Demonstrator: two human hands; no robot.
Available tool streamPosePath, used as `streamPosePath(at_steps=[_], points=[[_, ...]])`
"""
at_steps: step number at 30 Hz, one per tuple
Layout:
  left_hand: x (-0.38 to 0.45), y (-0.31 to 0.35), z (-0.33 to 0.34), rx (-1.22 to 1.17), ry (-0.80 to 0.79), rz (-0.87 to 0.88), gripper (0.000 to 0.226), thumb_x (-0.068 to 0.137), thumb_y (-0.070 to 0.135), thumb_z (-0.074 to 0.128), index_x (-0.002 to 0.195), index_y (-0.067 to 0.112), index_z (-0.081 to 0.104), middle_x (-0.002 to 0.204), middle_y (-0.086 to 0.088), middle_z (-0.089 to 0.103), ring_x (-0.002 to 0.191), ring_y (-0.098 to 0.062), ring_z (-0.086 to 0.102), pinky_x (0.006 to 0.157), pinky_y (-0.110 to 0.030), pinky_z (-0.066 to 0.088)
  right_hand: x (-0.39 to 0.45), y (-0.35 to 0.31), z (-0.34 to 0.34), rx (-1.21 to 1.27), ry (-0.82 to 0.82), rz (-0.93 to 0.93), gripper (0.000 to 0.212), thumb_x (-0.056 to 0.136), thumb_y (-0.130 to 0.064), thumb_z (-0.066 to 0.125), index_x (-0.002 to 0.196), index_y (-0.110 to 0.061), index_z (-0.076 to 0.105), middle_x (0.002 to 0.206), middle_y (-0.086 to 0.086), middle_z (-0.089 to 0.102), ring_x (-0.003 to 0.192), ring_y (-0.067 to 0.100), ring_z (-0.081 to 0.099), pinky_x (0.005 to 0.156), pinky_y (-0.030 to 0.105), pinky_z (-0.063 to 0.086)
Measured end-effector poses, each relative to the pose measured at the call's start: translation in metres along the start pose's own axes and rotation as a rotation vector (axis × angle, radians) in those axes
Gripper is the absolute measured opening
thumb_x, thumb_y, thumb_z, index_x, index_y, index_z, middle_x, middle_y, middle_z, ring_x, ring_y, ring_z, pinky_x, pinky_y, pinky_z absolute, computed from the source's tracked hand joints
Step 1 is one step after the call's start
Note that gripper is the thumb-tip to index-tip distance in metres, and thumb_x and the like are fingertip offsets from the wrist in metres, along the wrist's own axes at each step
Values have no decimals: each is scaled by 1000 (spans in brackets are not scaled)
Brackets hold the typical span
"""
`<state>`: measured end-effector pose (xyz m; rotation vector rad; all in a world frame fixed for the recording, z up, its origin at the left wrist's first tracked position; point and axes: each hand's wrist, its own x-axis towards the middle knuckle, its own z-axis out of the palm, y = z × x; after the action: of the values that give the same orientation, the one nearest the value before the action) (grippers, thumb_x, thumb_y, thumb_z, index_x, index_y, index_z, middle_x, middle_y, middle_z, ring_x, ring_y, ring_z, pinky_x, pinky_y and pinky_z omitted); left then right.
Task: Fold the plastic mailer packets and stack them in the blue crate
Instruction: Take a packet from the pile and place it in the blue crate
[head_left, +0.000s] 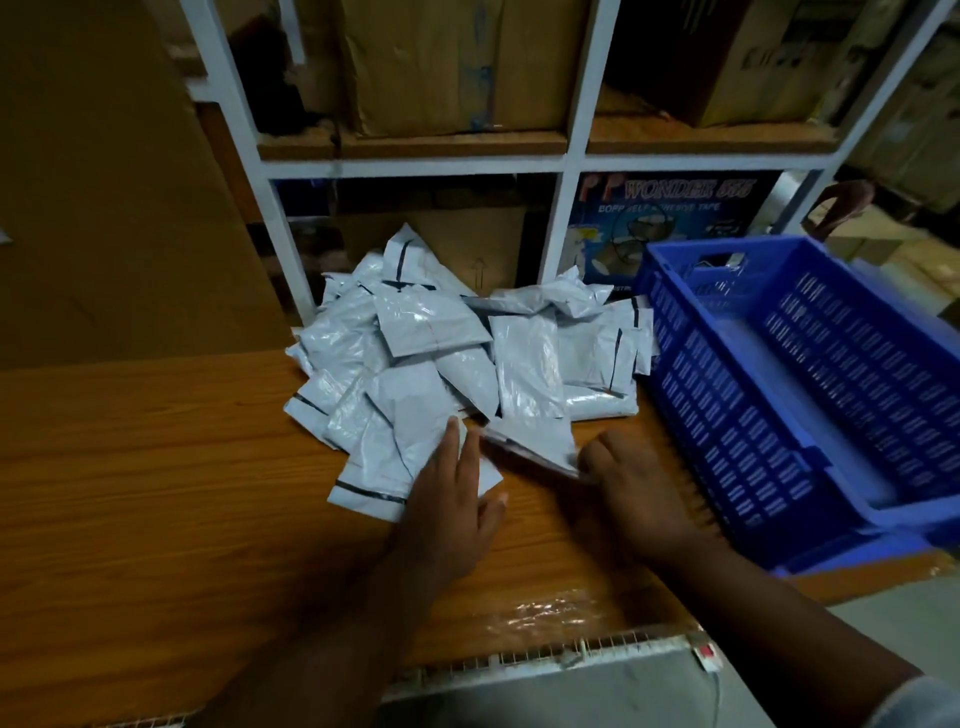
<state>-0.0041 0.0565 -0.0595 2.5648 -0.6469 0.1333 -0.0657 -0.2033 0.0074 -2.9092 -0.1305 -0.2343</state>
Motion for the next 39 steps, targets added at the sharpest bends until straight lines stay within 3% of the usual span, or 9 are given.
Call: streamPosePath(at_steps=[4, 8, 14, 18, 22, 24, 28, 35, 39], points=[[-58, -5, 1, 129, -132, 89, 100, 97, 69, 52, 172, 25, 1, 180, -4, -11, 165, -29, 11, 129, -51, 28, -55, 8, 35, -4, -163, -156, 25, 95, -36, 68, 118, -29, 60, 141, 1, 57, 125, 21, 57, 103, 42, 45], [-85, -12, 16, 246, -239, 227, 83, 101, 69, 43, 169, 25, 24, 179, -7, 14, 165, -30, 12, 131, -55, 22, -92, 12, 50, 196, -294, -24, 22, 98, -33, 55, 119, -40, 51, 174, -9, 28, 163, 8, 12, 132, 49, 7], [-93, -1, 21, 263, -258, 314, 65, 104, 62, 43, 158, 27, 47, 170, -7, 37, 162, -31, 24, 131, -58, 13, -93, 34, 32, 288, -385, 58, 10, 101, -40, 62, 106, -36, 54, 177, -12, 18, 164, 6, 4, 132, 56, 3], [-113, 13, 35, 208, -247, 279, 61, 108, 59, 40, 160, 28, 46, 171, -6, 36, 162, -30, 23, 131, -57, 15, -97, 50, 27, 314, -430, 127, 32, 107, -64, 48, 104, -35, 61, 177, -16, 13, 162, -2, 0, 133, 48, 6], [-112, 35, 36, 180, -175, 210, 51, 106, 52, 49, 150, 26, 58, 158, -7, 51, 153, -33, 39, 128, -56, 25, -83, 55, 18, 261, -276, 81, 52, 107, -72, 32, 138, -36, 54, 175, -9, 24, 162, 8, 14, 132, 50, 13], [-104, 48, 31, 198, -112, 181, 46, 105, 52, 52, 140, 24, 63, 147, -8, 55, 143, -35, 48, 125, -57, 31, -68, 57, 19, 182, -229, 64, 67, 108, -72, 23, 162, -35, 34, 178, -10, 14, 164, 10, 5, 134, 48, 8], [-80, 81, 31, 254, -1, 126, 52, 107, 48, 48, 146, 16, 59, 158, -14, 48, 147, -35, 44, 121, -54, 38, -53, 64, 56, -17, -279, 30, 72, 110, -64, 14, 172, -28, 6, 179, -3, -7, 165, 19, -6, 133, 50, 3], [-10, 120, 84, 391, -178, 91, 66, 108, 33, 30, 169, 8, 22, 177, -15, 16, 165, -34, 11, 132, -54, 14, -53, 66, 86, -28, -253, 107, 71, 111, -56, 10, 171, -19, 5, 179, 9, -6, 166, 27, -6, 131, 60, 2], [-13, 117, 108, 371, -115, 75, 60, 111, 32, 37, 166, 6, 33, 173, -16, 30, 164, -33, 20, 132, -55, 18, -53, 68, 90, -45, -243, 85, 71, 110, -54, 12, 171, -17, 9, 179, 11, -1, 165, 29, -3, 130, 62, 2]])
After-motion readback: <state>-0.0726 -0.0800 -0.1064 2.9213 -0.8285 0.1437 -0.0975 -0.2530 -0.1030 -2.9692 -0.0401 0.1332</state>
